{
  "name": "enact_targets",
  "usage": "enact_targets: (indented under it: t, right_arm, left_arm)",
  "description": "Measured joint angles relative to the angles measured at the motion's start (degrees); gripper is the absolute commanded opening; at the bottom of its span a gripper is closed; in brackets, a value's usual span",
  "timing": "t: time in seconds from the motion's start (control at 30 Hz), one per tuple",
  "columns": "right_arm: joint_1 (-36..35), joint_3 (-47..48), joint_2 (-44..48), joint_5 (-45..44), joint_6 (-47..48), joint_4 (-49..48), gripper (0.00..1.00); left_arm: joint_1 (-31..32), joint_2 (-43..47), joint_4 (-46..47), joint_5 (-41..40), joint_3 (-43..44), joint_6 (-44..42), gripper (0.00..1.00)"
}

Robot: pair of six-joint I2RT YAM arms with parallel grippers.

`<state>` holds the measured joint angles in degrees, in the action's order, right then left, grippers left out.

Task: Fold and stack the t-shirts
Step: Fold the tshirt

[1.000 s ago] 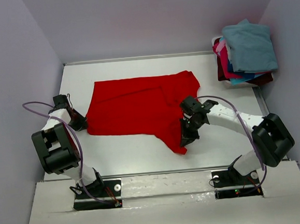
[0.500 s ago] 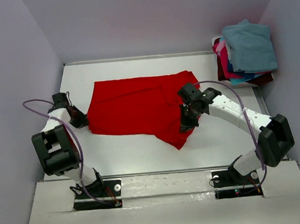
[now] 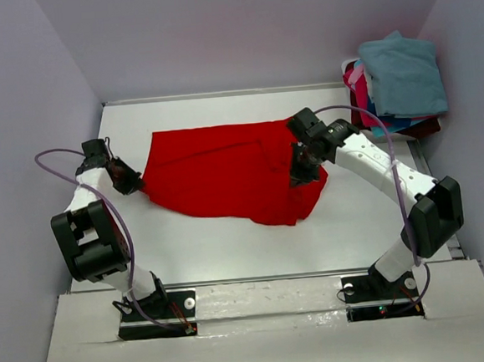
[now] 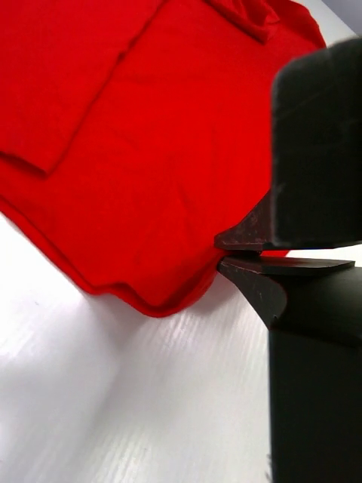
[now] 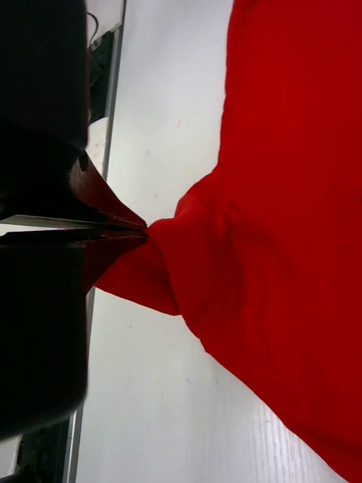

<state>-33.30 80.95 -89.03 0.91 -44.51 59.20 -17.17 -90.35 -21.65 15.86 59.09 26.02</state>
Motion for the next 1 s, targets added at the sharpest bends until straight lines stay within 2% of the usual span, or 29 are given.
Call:
enact_targets:
  t: [0.27, 0.67, 1.0]
  right_arm:
    - [2.7, 5.2, -4.5, -2.3, 1.2, 1.0, 0.07]
    - [12.7, 16.7, -12.3, -4.5, 4.2, 2.4, 0.07]
    - [16.3, 34.2, -26.0, -5.2, 7.3, 4.7, 0.07]
  left_arm:
    - [1.5, -4.6, 1.3, 1.7, 6.0, 1.8, 0.06]
    - [2.5, -14.8, 2.1, 2.6, 14.8, 4.1, 0.06]
    - [3.4, -22.1, 0.8, 3.5, 25.1, 5.8, 0.06]
